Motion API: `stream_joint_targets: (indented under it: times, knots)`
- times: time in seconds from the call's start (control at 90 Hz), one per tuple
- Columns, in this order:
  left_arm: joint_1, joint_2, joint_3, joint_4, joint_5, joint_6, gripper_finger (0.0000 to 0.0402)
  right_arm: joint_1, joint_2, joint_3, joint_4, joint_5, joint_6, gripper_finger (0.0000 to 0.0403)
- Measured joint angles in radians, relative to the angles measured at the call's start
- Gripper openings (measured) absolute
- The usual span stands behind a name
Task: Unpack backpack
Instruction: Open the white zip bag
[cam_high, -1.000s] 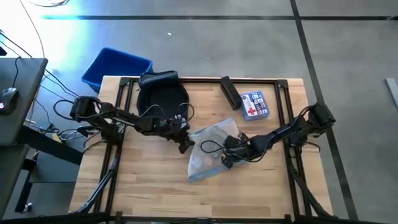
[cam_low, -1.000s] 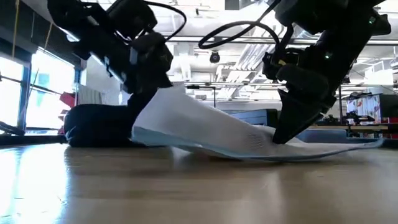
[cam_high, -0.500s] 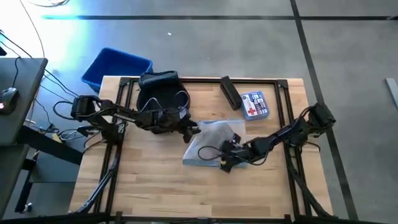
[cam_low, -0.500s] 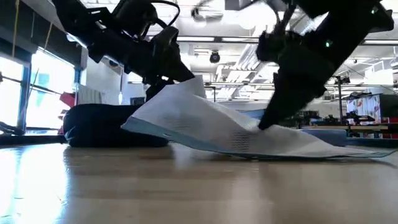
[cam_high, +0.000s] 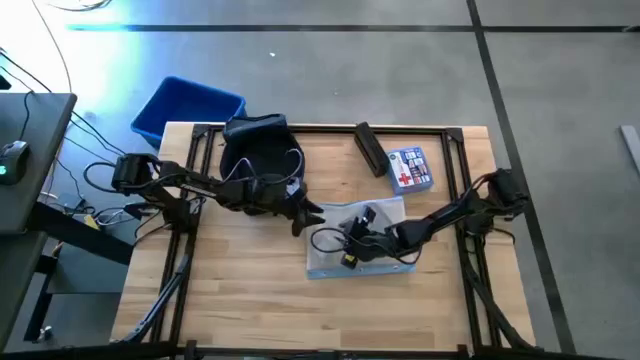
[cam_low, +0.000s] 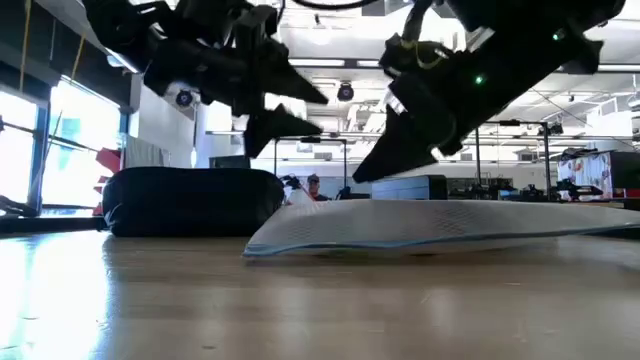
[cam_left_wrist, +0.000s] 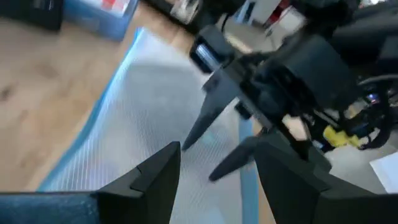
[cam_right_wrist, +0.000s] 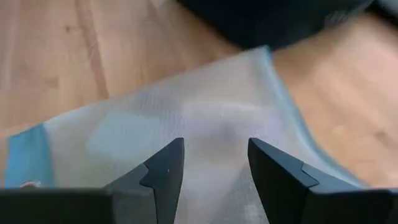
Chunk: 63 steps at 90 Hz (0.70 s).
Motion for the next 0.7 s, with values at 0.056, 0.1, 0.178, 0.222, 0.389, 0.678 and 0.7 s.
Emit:
stream_joint_targets:
  times: [0.056, 0.1, 0.178, 0.222, 0.389, 0.678, 0.7]
  knots:
    - [-0.009, 0.0, 0.0, -0.077, 0.005, -0.022, 0.0188, -0.004, 0.003, 0.0, 0.0, -0.025, 0.01, 0.0165]
    - [-0.017, 0.0, 0.0, -0.16, 0.01, -0.044, 0.0188, -0.002, 0.004, 0.0, 0.0, -0.027, 0.012, 0.0165]
    - [-0.025, 0.0, 0.0, -0.315, 0.01, -0.076, 0.0188, 0.004, 0.004, 0.0, 0.001, -0.026, 0.012, 0.0165]
    - [-0.022, 0.0, 0.0, -0.389, 0.004, -0.092, 0.0188, 0.009, 0.004, 0.0, 0.0, -0.024, 0.012, 0.0165]
    - [0.025, 0.0, 0.0, -0.435, -0.025, -0.117, 0.0188, 0.016, 0.004, 0.0, 0.0, -0.025, 0.018, 0.0165]
    - [0.169, 0.027, -0.001, -0.41, -0.01, -0.132, 0.0189, 0.038, 0.004, 0.0, -0.008, -0.028, 0.017, 0.0165]
    - [0.172, 0.033, -0.001, -0.399, -0.005, -0.141, 0.0189, 0.038, 0.004, 0.0, -0.008, -0.029, 0.016, 0.0165]
